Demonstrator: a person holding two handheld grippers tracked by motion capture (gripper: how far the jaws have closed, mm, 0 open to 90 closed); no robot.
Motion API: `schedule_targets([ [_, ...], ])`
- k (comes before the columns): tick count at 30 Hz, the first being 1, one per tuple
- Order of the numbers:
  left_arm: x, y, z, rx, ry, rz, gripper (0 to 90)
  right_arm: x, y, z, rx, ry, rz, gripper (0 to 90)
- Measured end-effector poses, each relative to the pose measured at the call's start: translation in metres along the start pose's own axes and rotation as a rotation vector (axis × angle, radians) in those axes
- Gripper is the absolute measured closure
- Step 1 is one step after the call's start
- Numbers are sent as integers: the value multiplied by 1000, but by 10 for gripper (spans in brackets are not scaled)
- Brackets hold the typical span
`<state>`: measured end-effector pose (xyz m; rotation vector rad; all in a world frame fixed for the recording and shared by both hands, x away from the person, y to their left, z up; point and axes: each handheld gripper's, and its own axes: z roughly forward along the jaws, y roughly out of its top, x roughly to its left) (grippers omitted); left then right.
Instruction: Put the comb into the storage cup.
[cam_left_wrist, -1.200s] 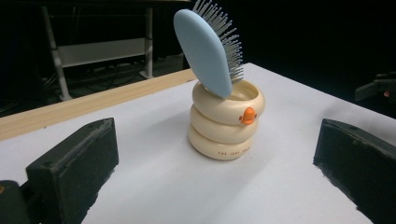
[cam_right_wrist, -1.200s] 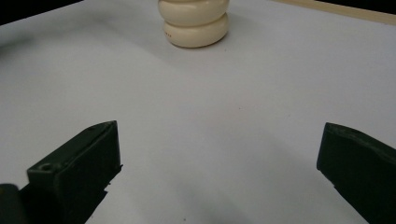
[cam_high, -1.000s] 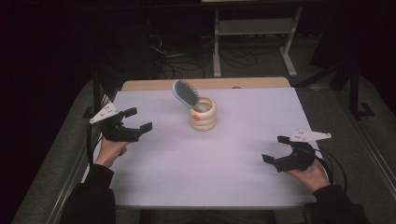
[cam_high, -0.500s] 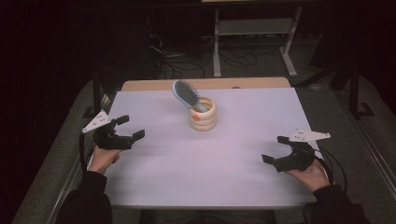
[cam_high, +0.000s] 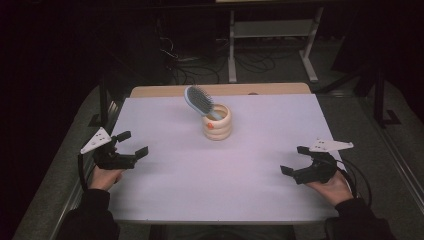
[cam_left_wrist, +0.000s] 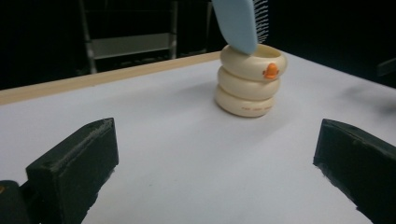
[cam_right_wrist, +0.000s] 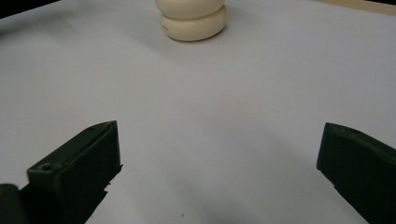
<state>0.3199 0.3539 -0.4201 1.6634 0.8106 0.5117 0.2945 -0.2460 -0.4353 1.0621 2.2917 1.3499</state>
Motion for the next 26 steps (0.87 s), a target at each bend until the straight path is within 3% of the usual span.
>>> schedule_targets([
  [11, 3, -12, -15, -17, 20, 8, 0, 0, -1, 0, 3, -2, 8, 0],
  [13, 5, -18, -18, 26, 40, 52, 0, -1, -1, 0, 2, -1, 12, 0],
  [16, 9, -24, -22, 51, 57, 69, 0, -2, -1, 1, 5, 0, 22, 0],
  [19, 12, -27, -25, 54, 67, 59, 0, -2, -1, -1, -7, -1, 28, 0],
  [22, 17, -29, -32, 24, 74, 23, 0, -4, -1, -2, -12, -4, 37, 0],
  [26, 19, -30, -34, 7, 76, 8, 0, -4, -1, -2, -9, -6, 39, 0],
])
